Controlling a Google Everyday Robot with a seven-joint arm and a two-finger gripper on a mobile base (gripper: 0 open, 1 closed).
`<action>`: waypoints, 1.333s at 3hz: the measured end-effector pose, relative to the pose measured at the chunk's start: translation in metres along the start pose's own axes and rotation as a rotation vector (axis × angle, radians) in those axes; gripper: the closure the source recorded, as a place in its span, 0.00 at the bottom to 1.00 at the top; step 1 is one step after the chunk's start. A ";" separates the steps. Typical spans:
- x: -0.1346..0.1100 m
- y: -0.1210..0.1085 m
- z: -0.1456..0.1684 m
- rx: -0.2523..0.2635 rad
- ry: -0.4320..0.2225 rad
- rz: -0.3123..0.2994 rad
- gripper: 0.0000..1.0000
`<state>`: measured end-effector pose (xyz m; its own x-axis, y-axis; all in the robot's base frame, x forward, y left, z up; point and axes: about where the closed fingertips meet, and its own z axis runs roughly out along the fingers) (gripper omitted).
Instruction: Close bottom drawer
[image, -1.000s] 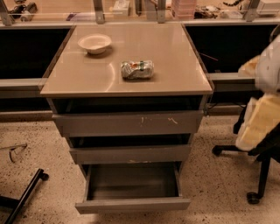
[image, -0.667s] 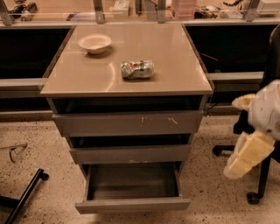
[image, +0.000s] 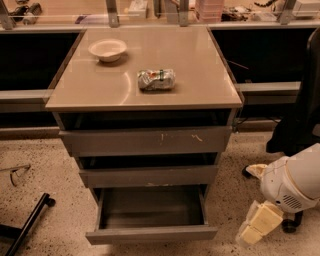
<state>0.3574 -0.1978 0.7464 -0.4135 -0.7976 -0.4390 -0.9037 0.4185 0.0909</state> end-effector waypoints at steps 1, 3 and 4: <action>0.000 0.000 0.000 0.000 0.000 0.000 0.00; 0.027 -0.013 0.081 -0.075 -0.073 -0.031 0.00; 0.061 -0.024 0.152 -0.058 -0.125 -0.030 0.00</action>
Offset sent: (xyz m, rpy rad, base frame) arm 0.0166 0.0101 -0.0607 0.0956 0.0443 0.0725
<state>0.3711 -0.1904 0.5821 -0.3724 -0.7474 -0.5501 -0.9218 0.3667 0.1259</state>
